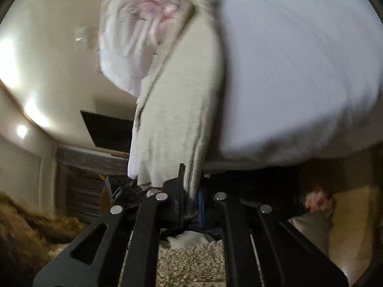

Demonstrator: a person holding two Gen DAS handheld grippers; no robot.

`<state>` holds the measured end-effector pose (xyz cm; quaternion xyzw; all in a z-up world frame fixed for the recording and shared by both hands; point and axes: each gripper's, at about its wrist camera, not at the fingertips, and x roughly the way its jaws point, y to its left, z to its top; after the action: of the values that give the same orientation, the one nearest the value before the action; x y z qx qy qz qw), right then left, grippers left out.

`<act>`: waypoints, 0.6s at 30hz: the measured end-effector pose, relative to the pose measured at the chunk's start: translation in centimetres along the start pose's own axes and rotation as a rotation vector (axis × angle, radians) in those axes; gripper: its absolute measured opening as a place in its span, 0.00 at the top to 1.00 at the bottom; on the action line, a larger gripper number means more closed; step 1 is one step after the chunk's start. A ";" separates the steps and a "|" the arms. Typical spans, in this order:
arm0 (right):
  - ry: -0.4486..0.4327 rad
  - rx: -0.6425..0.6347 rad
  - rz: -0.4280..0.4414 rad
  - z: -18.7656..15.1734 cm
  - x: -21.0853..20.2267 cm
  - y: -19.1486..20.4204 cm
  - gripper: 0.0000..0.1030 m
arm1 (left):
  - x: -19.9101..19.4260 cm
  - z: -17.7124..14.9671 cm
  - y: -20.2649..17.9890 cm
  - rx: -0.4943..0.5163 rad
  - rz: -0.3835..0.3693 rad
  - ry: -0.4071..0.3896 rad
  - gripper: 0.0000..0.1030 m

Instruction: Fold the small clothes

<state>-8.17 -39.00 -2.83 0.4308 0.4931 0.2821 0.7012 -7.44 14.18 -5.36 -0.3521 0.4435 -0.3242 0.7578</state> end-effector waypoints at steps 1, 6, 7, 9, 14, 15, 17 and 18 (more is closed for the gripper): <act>-0.021 -0.032 0.011 0.4 -0.4 1.2 0.92 | -0.2 0.0 -0.3 -0.011 -0.034 0.004 0.95; -0.177 -0.263 0.077 4.6 -2.6 8.7 0.93 | -2.5 2.8 -4.8 0.119 -0.048 -0.064 0.95; -0.194 -0.294 0.079 5.7 -2.6 9.8 0.93 | -2.9 4.2 -5.9 0.155 -0.039 -0.093 0.95; -0.245 -0.370 0.078 9.1 -2.1 12.7 0.93 | -3.5 8.9 -8.0 0.204 0.003 -0.181 0.95; -0.447 -0.402 0.034 19.2 0.7 15.4 0.93 | 0.0 22.3 -9.8 0.206 0.204 -0.355 0.95; -0.481 -0.381 0.006 21.3 1.8 14.9 0.93 | 1.4 24.3 -9.7 0.211 0.259 -0.356 0.95; -0.524 -0.307 -0.128 25.5 4.9 13.0 0.93 | 5.7 28.2 -8.5 0.203 0.371 -0.325 0.95; -0.518 -0.262 -0.183 26.6 6.2 12.0 0.93 | 7.3 29.3 -7.8 0.179 0.396 -0.303 0.95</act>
<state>19.26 -36.95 8.76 0.3482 0.2942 0.1597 0.8756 20.45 11.30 8.28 -0.2345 0.3548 -0.1510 0.8923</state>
